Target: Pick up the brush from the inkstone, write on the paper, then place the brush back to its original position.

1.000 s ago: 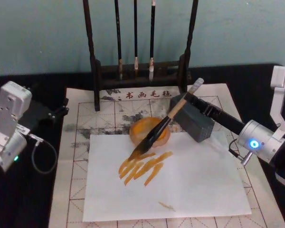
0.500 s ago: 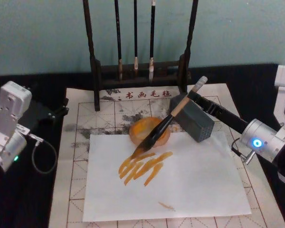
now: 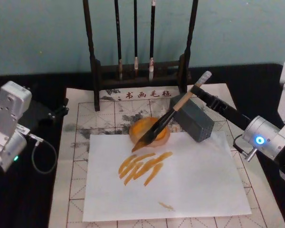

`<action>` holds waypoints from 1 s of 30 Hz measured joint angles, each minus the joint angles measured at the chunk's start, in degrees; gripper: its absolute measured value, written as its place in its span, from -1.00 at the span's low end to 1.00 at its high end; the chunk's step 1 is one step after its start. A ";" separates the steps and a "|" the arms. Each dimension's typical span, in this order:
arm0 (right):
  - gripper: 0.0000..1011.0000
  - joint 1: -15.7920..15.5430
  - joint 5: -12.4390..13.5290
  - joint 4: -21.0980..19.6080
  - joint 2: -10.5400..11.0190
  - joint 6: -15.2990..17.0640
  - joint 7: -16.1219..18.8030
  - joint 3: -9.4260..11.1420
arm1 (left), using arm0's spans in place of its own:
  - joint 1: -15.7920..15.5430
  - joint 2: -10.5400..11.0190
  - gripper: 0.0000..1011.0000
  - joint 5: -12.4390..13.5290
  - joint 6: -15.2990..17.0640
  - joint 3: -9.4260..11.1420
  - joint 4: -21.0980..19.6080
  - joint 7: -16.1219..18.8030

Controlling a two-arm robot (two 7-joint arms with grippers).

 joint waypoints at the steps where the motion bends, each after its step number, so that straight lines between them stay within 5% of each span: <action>1: -0.65 -0.03 0.03 -0.05 -0.01 -0.05 -0.05 0.04 | 0.00 0.00 0.98 0.00 0.00 0.00 0.00 0.00; 30: -0.65 0.48 2.48 0.35 -1.27 0.08 -3.43 1.15 | 0.00 0.00 0.98 0.00 0.00 0.00 0.00 0.00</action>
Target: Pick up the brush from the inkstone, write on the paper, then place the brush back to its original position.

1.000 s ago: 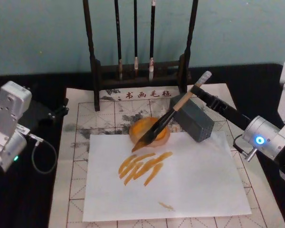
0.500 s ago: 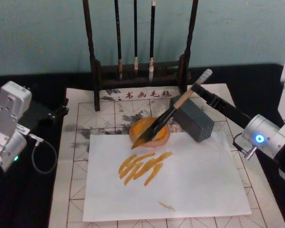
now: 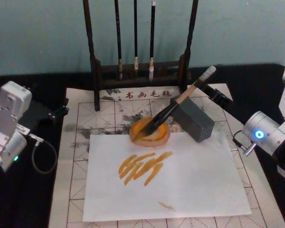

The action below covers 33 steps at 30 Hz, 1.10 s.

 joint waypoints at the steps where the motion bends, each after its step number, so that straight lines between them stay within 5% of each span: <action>1: -0.65 0.01 0.10 0.04 -0.08 -0.08 -0.22 0.07 | 0.00 0.00 0.98 0.00 0.00 0.00 0.00 0.00; 33: -0.65 -0.41 -1.96 1.71 -2.36 -3.27 -2.66 1.85 | 0.00 0.00 0.98 0.00 0.00 0.00 0.00 0.00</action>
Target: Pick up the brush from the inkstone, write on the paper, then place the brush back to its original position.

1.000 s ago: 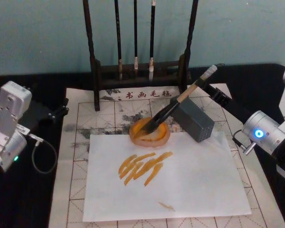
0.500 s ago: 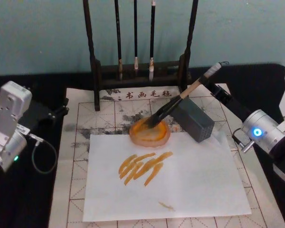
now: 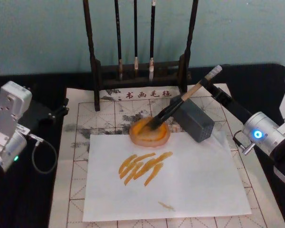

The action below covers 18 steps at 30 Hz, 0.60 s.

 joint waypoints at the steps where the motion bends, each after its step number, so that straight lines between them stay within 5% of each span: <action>1: -0.66 -0.12 -0.13 -0.01 0.01 0.00 0.01 0.07 | 0.00 0.00 0.98 0.00 0.00 0.00 0.00 0.00; 18: -0.66 -0.90 -0.74 -0.32 0.01 0.19 -0.29 0.96 | 0.00 0.00 0.98 0.00 0.00 0.00 0.00 0.00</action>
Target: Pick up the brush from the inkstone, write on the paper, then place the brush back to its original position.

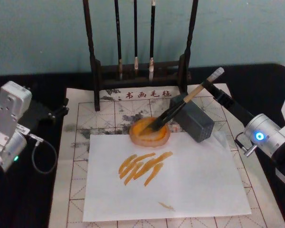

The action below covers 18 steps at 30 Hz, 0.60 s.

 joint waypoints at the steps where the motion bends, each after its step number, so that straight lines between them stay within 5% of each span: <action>1: -0.66 -0.02 -0.01 0.00 0.00 0.04 -0.04 0.02 | 0.00 0.00 0.98 0.00 0.00 0.00 0.00 0.00; 18: -0.66 -0.39 -0.04 -0.06 0.10 0.96 -0.98 0.39 | 0.00 0.00 0.98 0.00 0.00 0.00 0.00 0.00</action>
